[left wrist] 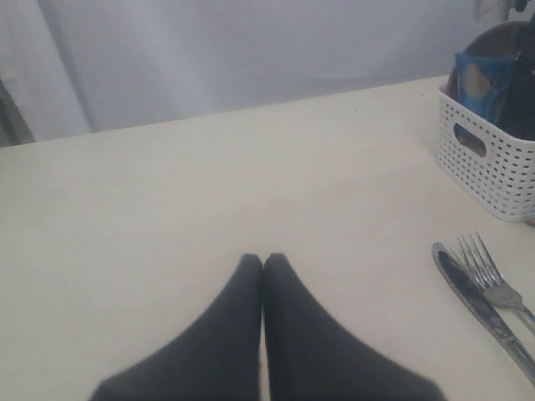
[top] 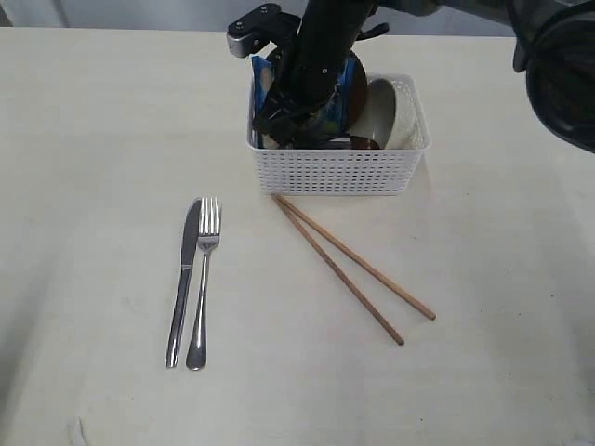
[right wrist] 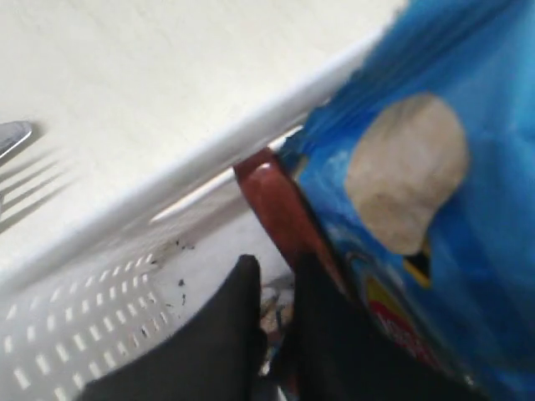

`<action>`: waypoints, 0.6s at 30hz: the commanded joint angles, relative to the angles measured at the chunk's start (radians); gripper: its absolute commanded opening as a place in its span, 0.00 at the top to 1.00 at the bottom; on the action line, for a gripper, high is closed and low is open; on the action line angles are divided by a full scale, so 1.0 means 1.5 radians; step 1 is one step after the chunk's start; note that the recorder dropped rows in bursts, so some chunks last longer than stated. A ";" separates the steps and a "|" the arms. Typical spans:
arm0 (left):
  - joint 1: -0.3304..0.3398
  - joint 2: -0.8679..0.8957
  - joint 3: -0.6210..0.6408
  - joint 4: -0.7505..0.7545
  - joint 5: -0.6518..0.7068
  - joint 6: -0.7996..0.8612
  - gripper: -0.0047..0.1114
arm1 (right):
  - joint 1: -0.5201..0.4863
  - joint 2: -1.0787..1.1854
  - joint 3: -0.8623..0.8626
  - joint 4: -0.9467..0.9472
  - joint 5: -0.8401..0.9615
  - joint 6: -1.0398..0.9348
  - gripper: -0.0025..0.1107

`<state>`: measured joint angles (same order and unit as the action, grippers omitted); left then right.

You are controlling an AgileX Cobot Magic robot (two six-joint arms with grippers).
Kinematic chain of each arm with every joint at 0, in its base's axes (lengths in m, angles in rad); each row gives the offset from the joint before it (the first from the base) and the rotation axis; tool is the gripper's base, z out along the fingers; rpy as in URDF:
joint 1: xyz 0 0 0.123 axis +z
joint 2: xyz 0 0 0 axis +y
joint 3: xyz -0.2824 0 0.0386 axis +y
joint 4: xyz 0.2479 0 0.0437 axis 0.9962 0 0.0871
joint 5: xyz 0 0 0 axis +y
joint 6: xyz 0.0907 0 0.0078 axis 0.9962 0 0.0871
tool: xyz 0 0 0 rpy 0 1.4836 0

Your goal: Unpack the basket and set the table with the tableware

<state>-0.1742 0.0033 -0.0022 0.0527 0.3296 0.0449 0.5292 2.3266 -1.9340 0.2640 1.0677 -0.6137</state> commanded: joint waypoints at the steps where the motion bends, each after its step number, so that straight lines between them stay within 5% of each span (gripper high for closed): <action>1: 0.002 -0.002 0.001 -0.001 -0.005 0.000 0.96 | -0.002 0.012 0.010 -0.034 0.036 -0.009 0.98; 18: 0.002 -0.002 0.001 -0.001 -0.005 0.000 0.96 | -0.002 -0.082 0.010 -0.136 0.016 0.032 0.98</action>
<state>-0.1742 0.0033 -0.0022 0.0527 0.3296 0.0449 0.5312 2.2274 -1.9188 0.0632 1.0530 -0.5474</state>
